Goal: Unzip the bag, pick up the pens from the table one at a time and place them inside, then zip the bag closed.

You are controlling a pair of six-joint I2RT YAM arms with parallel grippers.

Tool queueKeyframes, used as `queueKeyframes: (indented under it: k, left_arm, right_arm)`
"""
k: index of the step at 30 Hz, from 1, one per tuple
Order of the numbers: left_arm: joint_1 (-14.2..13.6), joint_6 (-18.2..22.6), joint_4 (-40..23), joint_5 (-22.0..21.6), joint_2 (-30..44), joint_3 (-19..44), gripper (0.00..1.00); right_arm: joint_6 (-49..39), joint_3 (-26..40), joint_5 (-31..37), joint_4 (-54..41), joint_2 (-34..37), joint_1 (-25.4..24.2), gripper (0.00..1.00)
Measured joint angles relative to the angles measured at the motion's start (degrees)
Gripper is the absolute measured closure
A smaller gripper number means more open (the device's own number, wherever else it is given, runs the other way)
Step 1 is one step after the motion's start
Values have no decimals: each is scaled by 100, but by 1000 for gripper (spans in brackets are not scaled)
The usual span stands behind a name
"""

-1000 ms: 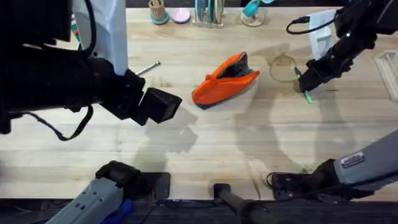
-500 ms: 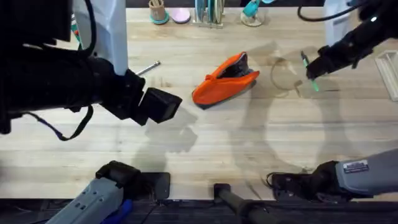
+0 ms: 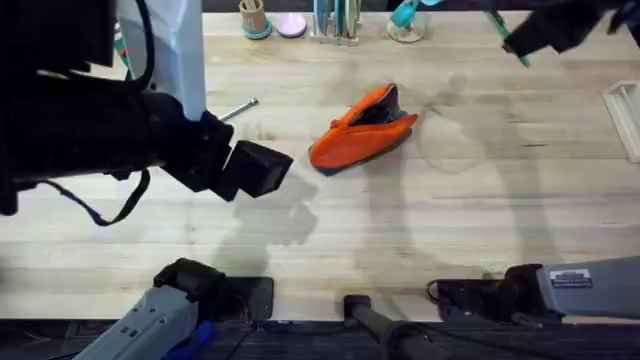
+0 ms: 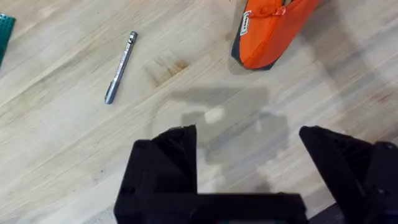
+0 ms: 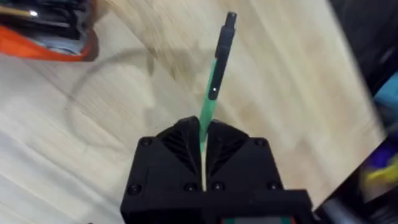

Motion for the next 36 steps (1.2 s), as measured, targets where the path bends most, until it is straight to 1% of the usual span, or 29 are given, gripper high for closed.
queueKeyframes:
  k: [7, 12, 18, 21, 30, 36]
  left_arm:
    - [0, 0, 17, 2, 0, 0, 7]
    - [0, 0, 17, 2, 1, 0, 6]
    - [0, 0, 17, 1, 1, 0, 6]
    - [0, 0, 17, 1, 1, -1, 7]
    - [0, -1, 17, 0, 1, 0, 6]
    - [0, -58, 17, 0, 0, 0, 6]
  right_arm:
    - [-1380, 56, -2, -13, 0, 737, 970]
    - [-1994, 56, 0, -13, 1, 1038, 971]
    - [-2498, 56, -44, -13, 1, 1304, 971]
    - [-2750, 56, -327, -49, 2, 1382, 971]
    - [-3518, 56, -1689, -140, 0, 1420, 970]
    - [-4041, 56, -2093, -412, 17, 1573, 970]
